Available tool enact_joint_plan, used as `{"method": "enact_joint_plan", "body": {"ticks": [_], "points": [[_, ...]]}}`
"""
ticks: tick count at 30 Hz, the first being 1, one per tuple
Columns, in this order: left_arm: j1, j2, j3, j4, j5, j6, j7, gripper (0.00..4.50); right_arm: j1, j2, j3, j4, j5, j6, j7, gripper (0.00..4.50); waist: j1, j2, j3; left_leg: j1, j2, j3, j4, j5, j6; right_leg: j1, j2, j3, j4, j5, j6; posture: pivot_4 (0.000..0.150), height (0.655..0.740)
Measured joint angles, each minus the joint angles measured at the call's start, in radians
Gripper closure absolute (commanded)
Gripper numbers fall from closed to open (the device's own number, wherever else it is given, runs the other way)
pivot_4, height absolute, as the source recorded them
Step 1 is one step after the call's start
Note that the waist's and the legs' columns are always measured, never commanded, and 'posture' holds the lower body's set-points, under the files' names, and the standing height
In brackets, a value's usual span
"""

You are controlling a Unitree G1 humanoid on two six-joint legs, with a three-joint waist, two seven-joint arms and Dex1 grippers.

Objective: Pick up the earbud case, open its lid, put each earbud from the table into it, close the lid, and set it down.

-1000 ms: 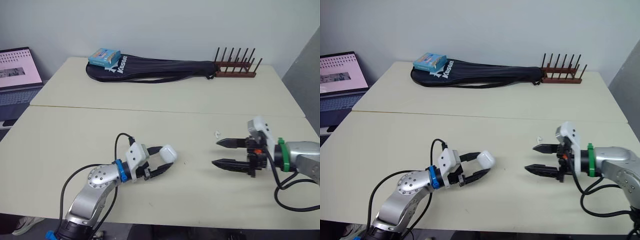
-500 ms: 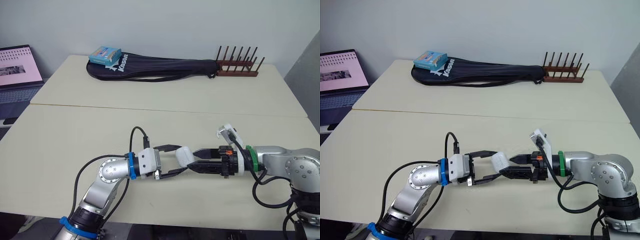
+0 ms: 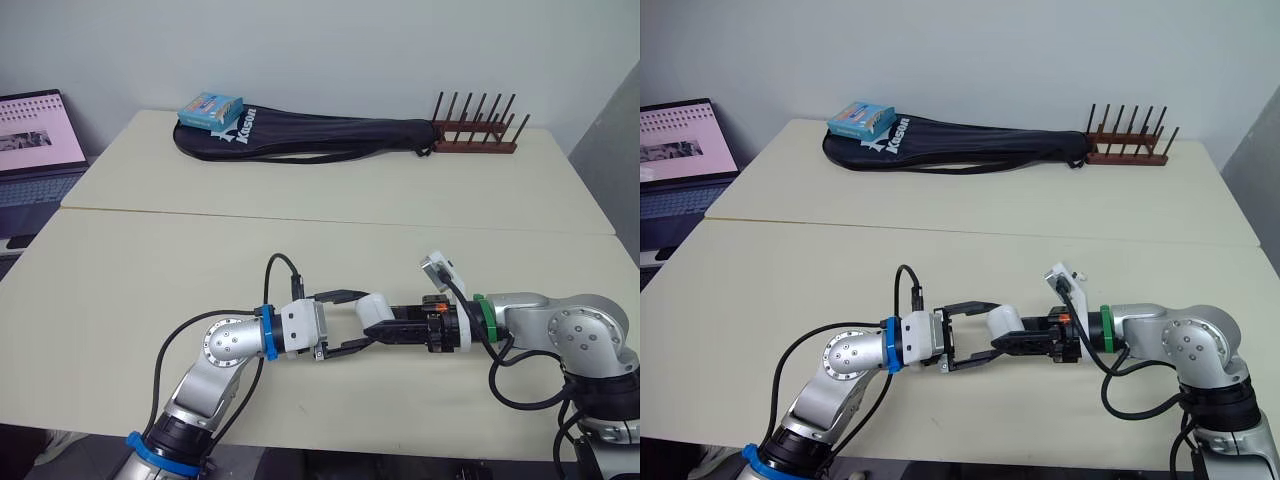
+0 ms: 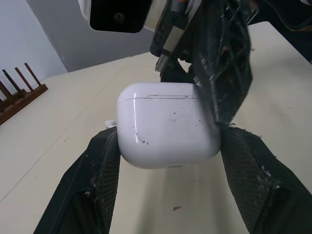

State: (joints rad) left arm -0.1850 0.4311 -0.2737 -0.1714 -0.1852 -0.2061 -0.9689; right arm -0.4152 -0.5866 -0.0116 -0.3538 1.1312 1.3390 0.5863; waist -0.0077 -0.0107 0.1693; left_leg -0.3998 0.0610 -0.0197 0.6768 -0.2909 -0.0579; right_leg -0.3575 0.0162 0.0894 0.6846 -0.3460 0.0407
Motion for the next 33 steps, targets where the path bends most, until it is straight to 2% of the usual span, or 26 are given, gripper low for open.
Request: {"method": "enact_joint_plan", "body": {"ticks": [2, 9, 10, 12, 15, 19, 23, 28, 33], "points": [[0.0, -0.002, 0.0, 0.003, 0.011, -0.004, 0.005, 1.76, -0.001, 0.0, 0.003, 0.005, -0.004, 0.0, 0.004, 3.72, 0.0, 0.0, 0.0, 0.0, 0.0, 0.0, 0.0, 0.0, 0.0, 0.0, 0.0, 0.0, 0.0, 0.0, 0.0, 0.15, 0.7274], [0.004, -0.01, -0.002, 0.012, 0.016, -0.019, 0.02, 1.77, -0.011, -0.003, 0.005, 0.005, -0.018, 0.0, 0.014, 3.7, 0.0, 0.0, 0.0, 0.0, 0.0, 0.0, 0.0, 0.0, 0.0, 0.0, 0.0, 0.0, 0.0, 0.0, 0.0, 0.15, 0.7274], [0.004, -0.01, -0.002, 0.013, 0.015, -0.019, 0.021, 1.22, -0.014, -0.004, 0.006, 0.005, -0.022, 0.0, 0.019, 3.7, 0.0, 0.0, 0.0, 0.0, 0.0, 0.0, 0.0, 0.0, 0.0, 0.0, 0.0, 0.0, 0.0, 0.0, 0.0, 0.15, 0.7274], [0.004, -0.01, -0.001, 0.012, 0.005, -0.007, 0.022, 0.85, -0.025, -0.011, 0.016, 0.006, -0.032, -0.001, 0.025, 3.7, 0.0, 0.0, 0.0, 0.0, 0.0, 0.0, 0.0, 0.0, 0.0, 0.0, 0.0, 0.0, 0.001, 0.0, 0.0, 0.15, 0.7274], [0.002, 0.006, -0.001, 0.013, -0.009, 0.044, 0.014, 0.01, -0.045, -0.03, 0.037, 0.006, -0.058, -0.012, 0.048, 3.7, -0.001, 0.0, 0.0, 0.0, 0.0, -0.001, 0.0, 0.0, 0.0, -0.001, 0.0, 0.0, 0.002, 0.0, 0.0, 0.15, 0.7274], [-0.038, 0.115, 0.002, 0.019, -0.049, 0.246, -0.053, 0.0, -0.098, -0.128, 0.119, 0.002, -0.176, -0.095, 0.126, 3.7, -0.006, 0.001, 0.0, 0.0, 0.0, 0.0, 0.0, 0.0, 0.0, -0.003, 0.001, 0.0, 0.005, 0.0, 0.0, 0.15, 0.7274], [-0.123, 0.187, 0.003, -0.009, -0.123, 0.497, -0.113, 0.0, -0.157, -0.258, 0.249, -0.04, -0.364, -0.249, 0.235, 3.7, -0.008, 0.001, 0.001, -0.002, 0.0, -0.001, 0.0, 0.0, 0.0, -0.006, 0.001, 0.0, 0.005, 0.0, 0.0, 0.15, 0.7274], [-0.247, 0.194, -0.007, -0.088, -0.161, 0.669, -0.132, 0.0, -0.187, -0.312, 0.379, -0.067, -0.544, -0.395, 0.329, 3.7, -0.011, 0.001, 0.001, -0.004, 0.0, 0.0, 0.0, 0.0, 0.0, -0.009, 0.001, 0.001, 0.005, 0.0, 0.0, 0.15, 0.7274], [-0.334, 0.172, -0.076, -0.097, -0.133, 0.734, -0.132, 0.0, -0.19, -0.311, 0.43, -0.077, -0.641, -0.46, 0.38, 3.7, -0.01, 0.0, 0.001, -0.008, 0.0, 0.0, 0.003, 0.001, 0.0, -0.014, 0.001, 0.001, 0.009, 0.0, 0.0, 0.15, 0.7274]]}}
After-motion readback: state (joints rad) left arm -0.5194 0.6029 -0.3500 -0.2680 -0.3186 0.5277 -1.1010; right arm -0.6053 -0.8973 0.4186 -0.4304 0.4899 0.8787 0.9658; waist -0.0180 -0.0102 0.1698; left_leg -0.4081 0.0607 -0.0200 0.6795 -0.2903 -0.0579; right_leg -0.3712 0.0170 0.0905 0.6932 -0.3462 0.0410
